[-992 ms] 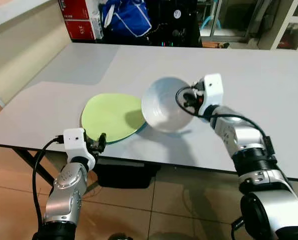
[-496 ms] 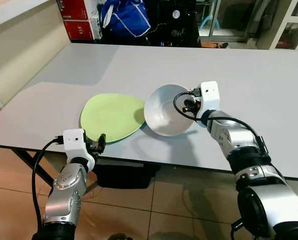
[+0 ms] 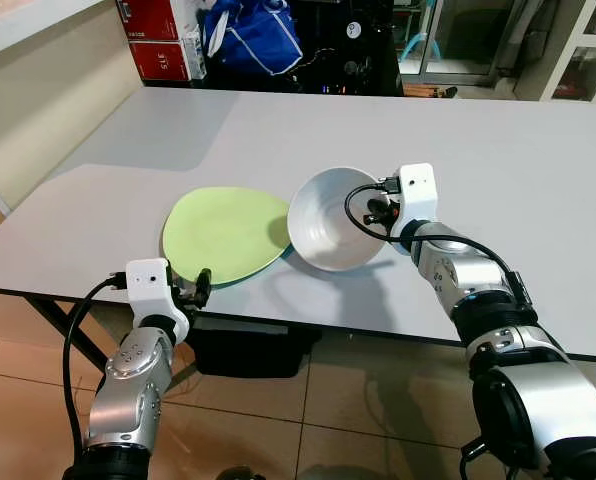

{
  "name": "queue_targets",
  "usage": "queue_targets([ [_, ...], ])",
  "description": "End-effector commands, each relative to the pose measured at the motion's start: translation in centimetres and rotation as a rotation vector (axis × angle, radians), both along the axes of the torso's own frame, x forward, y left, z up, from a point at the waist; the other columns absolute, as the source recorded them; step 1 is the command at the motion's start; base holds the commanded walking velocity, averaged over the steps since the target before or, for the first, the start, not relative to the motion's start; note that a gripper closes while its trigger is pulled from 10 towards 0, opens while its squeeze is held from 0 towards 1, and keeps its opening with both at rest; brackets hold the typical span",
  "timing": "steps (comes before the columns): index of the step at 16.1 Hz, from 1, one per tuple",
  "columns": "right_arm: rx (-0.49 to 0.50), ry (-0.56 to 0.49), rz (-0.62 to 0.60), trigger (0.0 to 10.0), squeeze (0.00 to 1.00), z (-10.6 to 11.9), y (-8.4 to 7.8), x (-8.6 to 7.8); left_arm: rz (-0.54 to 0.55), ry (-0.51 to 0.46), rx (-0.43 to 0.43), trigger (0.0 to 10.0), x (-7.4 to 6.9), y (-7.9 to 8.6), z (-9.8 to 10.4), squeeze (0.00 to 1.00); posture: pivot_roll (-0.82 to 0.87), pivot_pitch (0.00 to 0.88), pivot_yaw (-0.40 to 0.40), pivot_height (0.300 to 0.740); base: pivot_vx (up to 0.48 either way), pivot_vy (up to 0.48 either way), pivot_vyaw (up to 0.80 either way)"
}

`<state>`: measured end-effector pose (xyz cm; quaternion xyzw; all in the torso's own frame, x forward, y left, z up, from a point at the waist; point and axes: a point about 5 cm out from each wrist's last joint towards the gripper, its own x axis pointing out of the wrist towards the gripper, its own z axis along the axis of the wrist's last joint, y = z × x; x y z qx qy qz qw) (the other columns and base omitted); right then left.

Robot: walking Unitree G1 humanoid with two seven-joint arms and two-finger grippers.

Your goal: Setting the table

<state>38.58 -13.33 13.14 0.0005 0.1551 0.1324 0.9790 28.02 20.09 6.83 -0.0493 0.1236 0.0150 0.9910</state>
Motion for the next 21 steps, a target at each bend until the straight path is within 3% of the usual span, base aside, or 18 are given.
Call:
queue_targets([
  [1, -0.031, 0.037, -0.007, 10.0, 0.00, -0.7, 0.0, -0.1, 0.003, 0.007, 0.025, 10.0, -0.2, 0.4, 0.0, 0.00, 0.15, 0.000, 0.059, 0.740, 0.000, 0.000, 0.00],
  [4, -0.037, 0.044, -0.009, 10.0, 0.00, -1.0, 0.0, -0.2, 0.002, 0.007, 0.026, 10.0, -0.2, 0.4, 0.0, 0.00, 0.15, 0.000, 0.059, 0.740, 0.000, 0.000, 0.00],
  [5, -0.041, 0.045, -0.012, 10.0, 1.00, -1.0, 0.0, -0.2, 0.001, 0.008, 0.027, 10.0, -0.2, 0.4, 0.0, 0.00, 0.15, 0.000, 0.060, 0.740, 0.000, 0.000, 0.00],
  [12, -0.041, 0.048, -0.009, 10.0, 1.00, -1.1, 0.2, -0.1, 0.000, 0.011, 0.027, 10.0, -0.3, 0.3, 0.0, 0.00, 0.15, 0.000, 0.059, 0.740, 0.000, 0.000, 0.00],
  [13, -0.051, 0.049, -0.010, 10.0, 0.80, -1.1, 0.1, -0.1, 0.001, 0.012, 0.026, 10.0, -0.3, 0.3, 0.0, 0.00, 0.15, 0.000, 0.059, 0.740, 0.000, 0.000, 0.00],
  [14, -0.058, 0.049, -0.011, 10.0, 0.80, -1.0, 0.1, -0.1, 0.001, 0.012, 0.026, 10.0, -0.3, 0.3, 0.1, 0.00, 0.15, 0.000, 0.059, 0.740, 0.000, 0.000, 0.00],
  [15, -0.057, 0.059, -0.008, 10.0, 0.00, -1.0, 0.1, 0.0, 0.001, 0.013, 0.027, 10.0, -0.3, 0.3, 0.0, 0.00, 0.15, 0.000, 0.060, 0.740, 0.000, 0.000, 0.00],
  [21, -0.031, 0.178, -0.021, 10.0, 0.00, -2.5, -0.2, -0.4, 0.002, 0.014, 0.027, 10.0, -0.3, 0.4, 0.1, 0.00, 0.16, 0.000, 0.061, 0.740, 0.000, 0.000, 0.00],
])
